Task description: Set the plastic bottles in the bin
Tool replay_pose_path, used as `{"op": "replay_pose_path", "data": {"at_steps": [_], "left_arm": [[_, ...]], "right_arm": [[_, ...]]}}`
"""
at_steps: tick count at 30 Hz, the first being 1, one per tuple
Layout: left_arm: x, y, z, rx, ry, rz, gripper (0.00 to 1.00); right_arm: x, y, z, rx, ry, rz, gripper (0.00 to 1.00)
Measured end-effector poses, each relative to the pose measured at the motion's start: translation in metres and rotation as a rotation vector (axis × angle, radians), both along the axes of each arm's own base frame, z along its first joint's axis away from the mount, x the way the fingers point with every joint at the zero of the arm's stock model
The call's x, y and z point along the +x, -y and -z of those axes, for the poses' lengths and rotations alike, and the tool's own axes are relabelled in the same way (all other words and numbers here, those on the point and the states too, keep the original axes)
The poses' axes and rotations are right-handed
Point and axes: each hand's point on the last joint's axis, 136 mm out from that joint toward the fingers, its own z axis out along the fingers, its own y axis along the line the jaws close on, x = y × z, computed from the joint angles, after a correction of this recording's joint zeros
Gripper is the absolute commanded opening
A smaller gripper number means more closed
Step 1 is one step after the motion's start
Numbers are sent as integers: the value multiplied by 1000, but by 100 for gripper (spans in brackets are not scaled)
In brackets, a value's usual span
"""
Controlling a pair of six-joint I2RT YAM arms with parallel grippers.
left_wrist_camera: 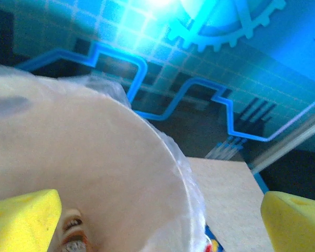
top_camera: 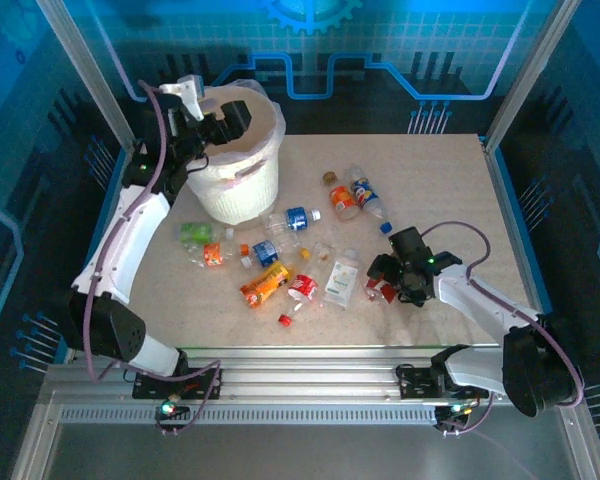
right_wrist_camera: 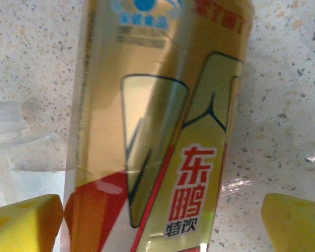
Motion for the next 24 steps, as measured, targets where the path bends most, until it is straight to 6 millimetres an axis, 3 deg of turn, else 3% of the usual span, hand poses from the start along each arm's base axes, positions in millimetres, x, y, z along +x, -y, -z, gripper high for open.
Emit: {"op": "replay_pose_path", "data": {"at_steps": [3,8,11,16,24], "left_arm": [[-12,24,14,-18,-39,61,99],[-44,91,30,-10,-75,217,99],[-63,114,33,-7,-80,279,99],[-82,123,38,-32,-89,304,99],[-100,123,70,-120,-158,287,99]], "right_arm": [[-2,0,5,-3,-11,0,95],[-4,1,14,-10,-33,-2,91],[-5,1,20,-14,-43,-3,86],[-2,0,22,-13,-39,-6,78],[2,-2,22,-15,-23,-24,63]]}}
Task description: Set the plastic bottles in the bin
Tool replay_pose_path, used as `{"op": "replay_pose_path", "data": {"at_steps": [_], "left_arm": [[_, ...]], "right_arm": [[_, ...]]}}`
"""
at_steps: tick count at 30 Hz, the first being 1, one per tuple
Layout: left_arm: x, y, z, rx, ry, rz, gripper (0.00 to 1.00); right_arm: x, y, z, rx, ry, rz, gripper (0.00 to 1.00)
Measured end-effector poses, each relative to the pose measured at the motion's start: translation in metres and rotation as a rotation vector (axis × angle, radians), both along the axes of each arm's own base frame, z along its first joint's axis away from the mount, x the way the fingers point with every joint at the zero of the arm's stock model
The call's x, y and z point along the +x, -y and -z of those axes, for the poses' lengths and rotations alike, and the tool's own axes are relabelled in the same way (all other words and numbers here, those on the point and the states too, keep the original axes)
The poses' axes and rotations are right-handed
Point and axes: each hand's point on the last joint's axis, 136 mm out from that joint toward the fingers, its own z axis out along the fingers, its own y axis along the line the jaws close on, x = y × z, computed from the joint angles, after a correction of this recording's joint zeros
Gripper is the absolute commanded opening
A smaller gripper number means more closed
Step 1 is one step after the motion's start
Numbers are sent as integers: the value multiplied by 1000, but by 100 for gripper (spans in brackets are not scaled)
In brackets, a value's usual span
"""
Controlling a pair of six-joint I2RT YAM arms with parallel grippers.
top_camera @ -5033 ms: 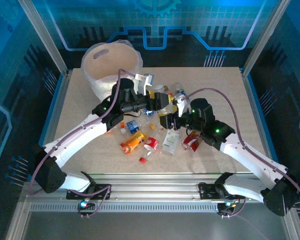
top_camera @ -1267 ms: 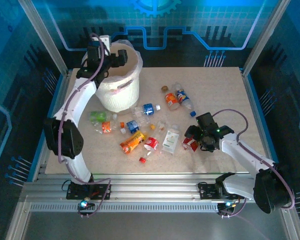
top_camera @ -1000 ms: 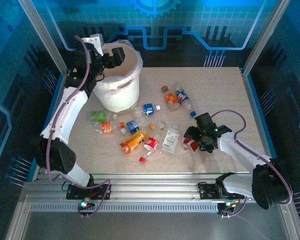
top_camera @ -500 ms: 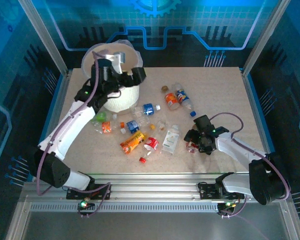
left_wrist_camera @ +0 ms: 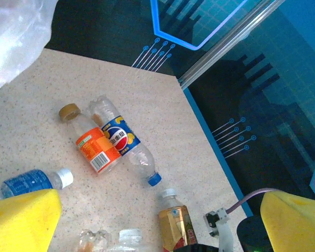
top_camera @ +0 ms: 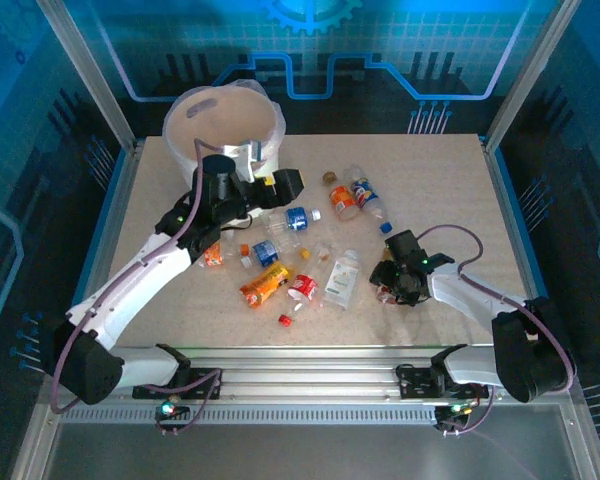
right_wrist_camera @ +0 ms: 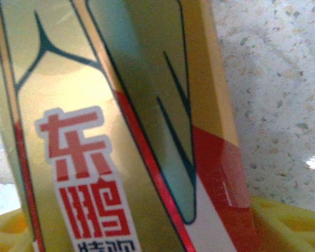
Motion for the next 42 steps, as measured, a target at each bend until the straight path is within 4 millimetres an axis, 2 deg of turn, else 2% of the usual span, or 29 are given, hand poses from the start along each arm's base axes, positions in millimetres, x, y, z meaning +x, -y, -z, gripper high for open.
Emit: {"op": "replay_pose_path", "data": {"at_steps": [9,12,15,23,26,31,38,42], "left_arm": [[-4,11,-7,-42,6,17,99],[-7,15,-7,-43,4,26,99],[-8,18,-6,-42,2,34,99],[-10,30,3,-33,-18,66,99],[-12,36,7,-35,-29,98,99],[-19,50,8,-46,-39,174,99],[-25,69,3,-58,-34,263,98],[-28,79,1,-66,-31,295,90]], "right_arm": [[1,6,-6,-57,33,-49,51],[2,6,-19,-88,90,-91,49],[6,2,-41,-115,177,-148,47],[32,-33,-123,-121,513,-327,45],[38,-48,-145,-111,614,-395,44],[43,-69,-165,-84,719,-494,43],[39,-99,-192,8,840,-593,43],[37,-111,-204,56,888,-627,44]]}}
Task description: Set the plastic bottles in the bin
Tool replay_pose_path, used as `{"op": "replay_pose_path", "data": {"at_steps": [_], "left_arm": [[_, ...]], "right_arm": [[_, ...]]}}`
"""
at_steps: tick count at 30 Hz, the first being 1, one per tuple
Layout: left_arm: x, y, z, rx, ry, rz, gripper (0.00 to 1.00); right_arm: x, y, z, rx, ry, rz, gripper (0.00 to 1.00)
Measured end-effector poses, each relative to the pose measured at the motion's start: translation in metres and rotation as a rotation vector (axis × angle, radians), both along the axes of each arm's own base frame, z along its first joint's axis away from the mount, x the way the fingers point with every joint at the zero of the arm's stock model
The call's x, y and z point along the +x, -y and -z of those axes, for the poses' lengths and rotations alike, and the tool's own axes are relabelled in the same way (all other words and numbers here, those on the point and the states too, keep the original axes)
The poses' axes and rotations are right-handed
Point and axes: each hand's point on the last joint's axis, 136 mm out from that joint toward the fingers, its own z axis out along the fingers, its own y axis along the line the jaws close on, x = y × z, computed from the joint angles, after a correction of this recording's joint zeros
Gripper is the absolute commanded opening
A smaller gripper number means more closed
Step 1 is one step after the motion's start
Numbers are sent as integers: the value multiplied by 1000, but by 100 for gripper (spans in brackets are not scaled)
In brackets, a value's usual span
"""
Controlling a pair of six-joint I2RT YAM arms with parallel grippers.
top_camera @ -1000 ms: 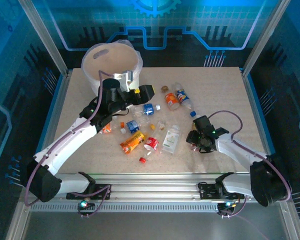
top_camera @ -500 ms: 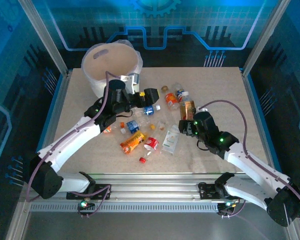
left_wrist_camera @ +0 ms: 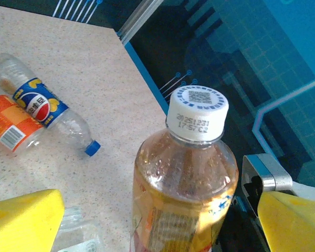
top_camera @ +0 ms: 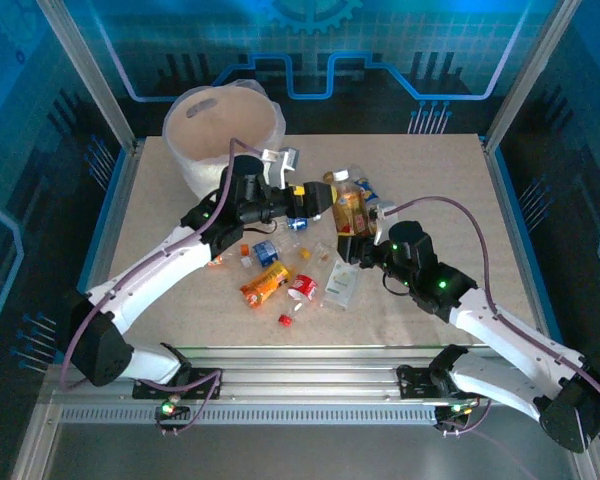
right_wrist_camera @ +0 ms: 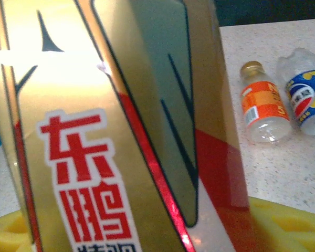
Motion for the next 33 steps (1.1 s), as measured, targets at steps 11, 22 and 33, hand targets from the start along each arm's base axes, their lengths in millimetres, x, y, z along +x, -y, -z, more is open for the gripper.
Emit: {"op": "replay_pose_path", "data": {"at_steps": [11,22,33], "left_arm": [[8,13,-8,-70,19,16,74],[17,13,-12,-87,40,-18,50],[22,7,-9,-43,82,-55,17]], "right_arm": [[-4,-16,-8,28,30,-69,44],[-11,-33,1,10,16,-144,44],[-11,-36,7,-3,3,-150,84]]}}
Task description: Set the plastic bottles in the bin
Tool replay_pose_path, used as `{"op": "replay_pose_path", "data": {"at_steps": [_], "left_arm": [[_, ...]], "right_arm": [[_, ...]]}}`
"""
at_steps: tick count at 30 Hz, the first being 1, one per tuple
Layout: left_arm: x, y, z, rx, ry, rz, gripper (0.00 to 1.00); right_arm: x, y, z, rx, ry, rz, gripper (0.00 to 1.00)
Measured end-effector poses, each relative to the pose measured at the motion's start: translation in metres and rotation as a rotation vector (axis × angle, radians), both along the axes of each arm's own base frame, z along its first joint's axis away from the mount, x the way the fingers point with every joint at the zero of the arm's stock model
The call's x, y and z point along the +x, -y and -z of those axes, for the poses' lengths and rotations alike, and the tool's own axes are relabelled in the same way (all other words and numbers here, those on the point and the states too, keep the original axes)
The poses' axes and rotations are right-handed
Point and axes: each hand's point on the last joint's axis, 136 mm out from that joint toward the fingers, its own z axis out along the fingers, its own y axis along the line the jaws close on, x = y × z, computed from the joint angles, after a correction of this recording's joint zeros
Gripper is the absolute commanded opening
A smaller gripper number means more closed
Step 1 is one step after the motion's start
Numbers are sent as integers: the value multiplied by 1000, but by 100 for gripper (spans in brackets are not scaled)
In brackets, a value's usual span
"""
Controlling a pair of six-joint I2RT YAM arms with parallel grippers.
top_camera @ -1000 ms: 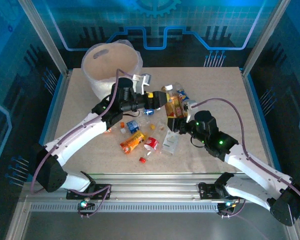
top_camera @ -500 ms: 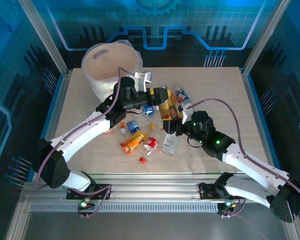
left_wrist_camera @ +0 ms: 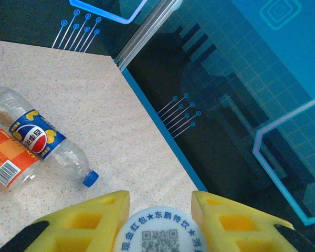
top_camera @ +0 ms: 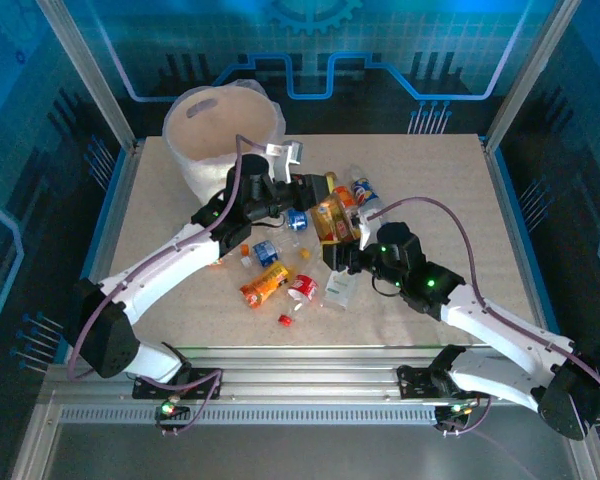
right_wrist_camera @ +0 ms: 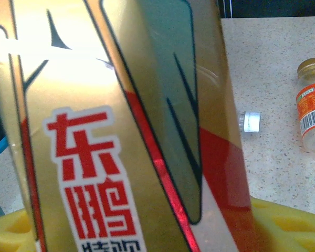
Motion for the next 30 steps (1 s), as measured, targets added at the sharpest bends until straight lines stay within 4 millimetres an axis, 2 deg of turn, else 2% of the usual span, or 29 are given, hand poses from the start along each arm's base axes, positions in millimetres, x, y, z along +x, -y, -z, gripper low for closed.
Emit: {"op": "replay_pose_path", "data": {"at_steps": [1,8,16,20,23,27,30], "left_arm": [[0,0,0,0,2,0,16],[-7,-9,-7,6,23,-20,14],[-14,-45,-46,88,196,-146,14],[-8,-72,-77,139,308,-249,11],[3,-102,-106,149,379,-343,11],[15,-142,-146,144,457,-460,11],[15,-164,-175,136,517,-523,11]], "right_arm": [[0,0,0,2,0,1,100],[-2,-2,-1,-10,13,-6,100],[-8,1,-22,17,78,-16,100],[-10,8,-36,39,115,3,100],[-9,14,-42,44,135,33,100],[-7,19,-41,31,134,59,100],[-7,23,-36,10,122,76,100]]}}
